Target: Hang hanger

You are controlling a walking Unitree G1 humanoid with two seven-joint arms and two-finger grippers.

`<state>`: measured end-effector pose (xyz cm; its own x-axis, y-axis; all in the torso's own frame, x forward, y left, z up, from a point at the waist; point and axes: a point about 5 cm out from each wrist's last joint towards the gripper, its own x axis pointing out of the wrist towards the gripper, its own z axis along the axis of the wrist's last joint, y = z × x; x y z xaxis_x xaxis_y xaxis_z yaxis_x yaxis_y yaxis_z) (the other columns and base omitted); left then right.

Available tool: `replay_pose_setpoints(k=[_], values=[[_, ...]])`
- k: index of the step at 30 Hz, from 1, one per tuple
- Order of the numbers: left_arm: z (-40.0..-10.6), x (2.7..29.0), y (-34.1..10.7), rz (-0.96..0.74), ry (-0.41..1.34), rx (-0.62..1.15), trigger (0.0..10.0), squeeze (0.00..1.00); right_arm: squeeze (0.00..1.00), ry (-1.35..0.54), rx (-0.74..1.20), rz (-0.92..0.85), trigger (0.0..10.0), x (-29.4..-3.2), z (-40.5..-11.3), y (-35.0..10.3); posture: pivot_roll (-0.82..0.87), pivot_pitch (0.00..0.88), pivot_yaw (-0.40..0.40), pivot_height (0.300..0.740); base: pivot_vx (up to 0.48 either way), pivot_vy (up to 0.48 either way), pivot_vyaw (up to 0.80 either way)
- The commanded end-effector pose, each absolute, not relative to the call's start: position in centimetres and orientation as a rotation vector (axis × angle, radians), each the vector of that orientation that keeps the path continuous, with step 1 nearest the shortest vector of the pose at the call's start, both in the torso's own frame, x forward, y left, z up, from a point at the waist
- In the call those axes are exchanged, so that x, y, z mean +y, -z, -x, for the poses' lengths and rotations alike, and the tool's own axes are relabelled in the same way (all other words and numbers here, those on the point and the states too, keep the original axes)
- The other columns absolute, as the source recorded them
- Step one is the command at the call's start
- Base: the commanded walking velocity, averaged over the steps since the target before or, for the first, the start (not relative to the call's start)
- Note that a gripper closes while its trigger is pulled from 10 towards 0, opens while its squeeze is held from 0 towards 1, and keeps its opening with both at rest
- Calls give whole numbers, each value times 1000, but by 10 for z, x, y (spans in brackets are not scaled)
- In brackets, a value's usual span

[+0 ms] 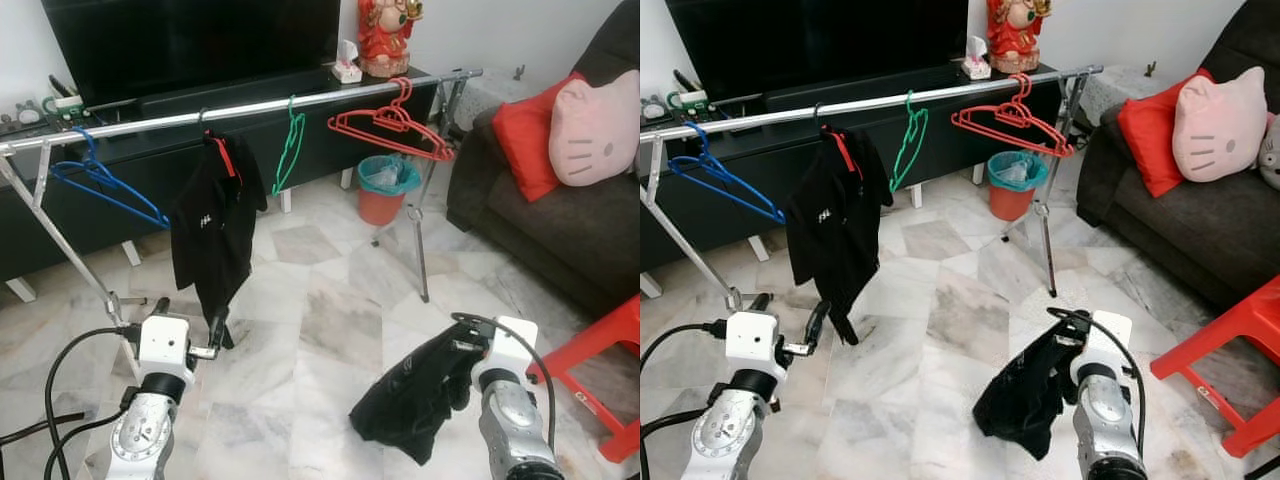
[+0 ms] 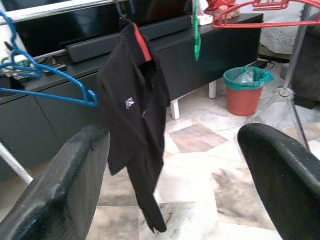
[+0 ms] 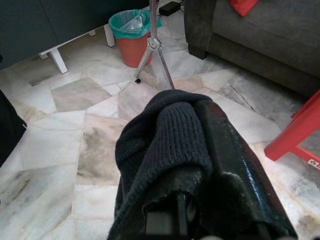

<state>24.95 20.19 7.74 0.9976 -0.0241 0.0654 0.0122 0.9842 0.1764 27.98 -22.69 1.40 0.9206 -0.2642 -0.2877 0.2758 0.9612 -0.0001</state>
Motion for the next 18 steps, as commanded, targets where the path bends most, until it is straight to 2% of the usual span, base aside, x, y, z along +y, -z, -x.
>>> replay_pose_setpoints(k=[1,18], values=[[-253,201,-81,-163,18,-67,10000,0,0,278,250,-50,10000,-227,-286,-21,76,0,-53,740,292,0,0],[-263,200,-91,-163,39,-49,10000,0,0,301,249,-58,10000,-227,-279,-16,49,0,-19,740,348,0,0]])
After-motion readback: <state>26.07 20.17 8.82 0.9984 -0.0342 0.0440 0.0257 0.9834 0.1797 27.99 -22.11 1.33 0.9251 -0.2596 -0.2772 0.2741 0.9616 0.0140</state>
